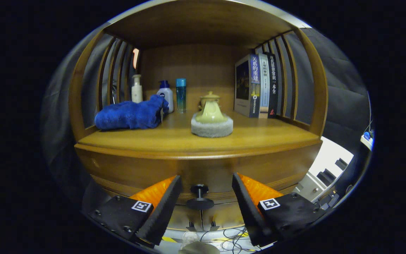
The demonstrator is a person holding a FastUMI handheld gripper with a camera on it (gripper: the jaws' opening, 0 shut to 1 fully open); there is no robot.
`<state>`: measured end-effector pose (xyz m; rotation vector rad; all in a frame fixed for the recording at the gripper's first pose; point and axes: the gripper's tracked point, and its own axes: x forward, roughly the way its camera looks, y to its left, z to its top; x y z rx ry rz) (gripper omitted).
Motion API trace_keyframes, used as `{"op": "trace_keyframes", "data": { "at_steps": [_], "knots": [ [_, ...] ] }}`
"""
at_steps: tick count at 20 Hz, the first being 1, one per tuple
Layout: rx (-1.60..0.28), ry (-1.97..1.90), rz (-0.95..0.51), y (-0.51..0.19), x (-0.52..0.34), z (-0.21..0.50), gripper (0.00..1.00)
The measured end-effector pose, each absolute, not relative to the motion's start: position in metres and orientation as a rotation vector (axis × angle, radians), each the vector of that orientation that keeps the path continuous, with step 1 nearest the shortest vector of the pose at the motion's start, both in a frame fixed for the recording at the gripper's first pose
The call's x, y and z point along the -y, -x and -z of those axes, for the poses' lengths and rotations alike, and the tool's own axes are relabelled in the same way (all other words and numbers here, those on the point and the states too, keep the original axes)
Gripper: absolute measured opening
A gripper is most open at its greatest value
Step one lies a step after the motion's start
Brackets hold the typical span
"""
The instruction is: Pull open the drawer, take out the items inside it, and place them on the countertop above the cabinet.
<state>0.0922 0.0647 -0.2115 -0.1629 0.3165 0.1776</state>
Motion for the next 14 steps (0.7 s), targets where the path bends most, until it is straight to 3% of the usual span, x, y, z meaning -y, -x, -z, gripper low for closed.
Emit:
{"op": "trace_keyframes", "data": {
  "at_steps": [8,14],
  "knots": [
    [-0.151,0.155,-0.187,-0.046,-0.065,0.061,0.95],
    [-0.093,0.102,-0.150,-0.014,-0.059,-0.010,0.95]
  ]
}}
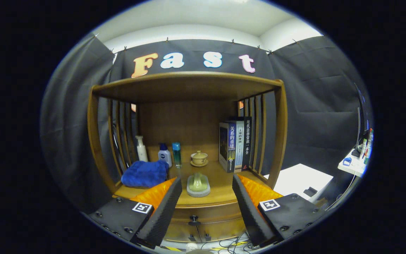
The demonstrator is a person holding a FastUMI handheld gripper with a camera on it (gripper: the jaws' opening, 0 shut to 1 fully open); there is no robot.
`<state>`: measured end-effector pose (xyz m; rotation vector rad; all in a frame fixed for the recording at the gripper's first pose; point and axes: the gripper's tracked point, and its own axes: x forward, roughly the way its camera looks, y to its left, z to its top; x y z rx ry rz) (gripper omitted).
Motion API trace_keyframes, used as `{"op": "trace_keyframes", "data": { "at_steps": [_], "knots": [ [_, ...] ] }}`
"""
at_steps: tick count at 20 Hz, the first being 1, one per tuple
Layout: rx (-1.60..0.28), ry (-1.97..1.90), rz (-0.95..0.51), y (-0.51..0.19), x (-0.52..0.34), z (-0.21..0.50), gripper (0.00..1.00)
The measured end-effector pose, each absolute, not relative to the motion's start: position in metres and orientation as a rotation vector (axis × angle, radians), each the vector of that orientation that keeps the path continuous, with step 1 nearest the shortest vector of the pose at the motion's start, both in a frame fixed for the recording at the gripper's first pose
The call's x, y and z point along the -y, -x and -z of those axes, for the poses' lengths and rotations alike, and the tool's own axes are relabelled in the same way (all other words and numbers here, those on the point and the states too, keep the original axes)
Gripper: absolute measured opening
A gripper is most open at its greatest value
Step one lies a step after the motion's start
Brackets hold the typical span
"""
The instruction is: Pull open the drawer, take out the items inside it, and place them on the countertop above the cabinet.
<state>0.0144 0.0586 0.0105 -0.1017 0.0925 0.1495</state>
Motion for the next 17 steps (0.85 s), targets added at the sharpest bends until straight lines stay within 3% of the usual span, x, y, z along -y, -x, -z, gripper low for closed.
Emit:
{"op": "trace_keyframes", "data": {
  "at_steps": [17],
  "knots": [
    [-0.091,0.084,-0.140,0.007,-0.053,-0.024,0.95]
  ]
}}
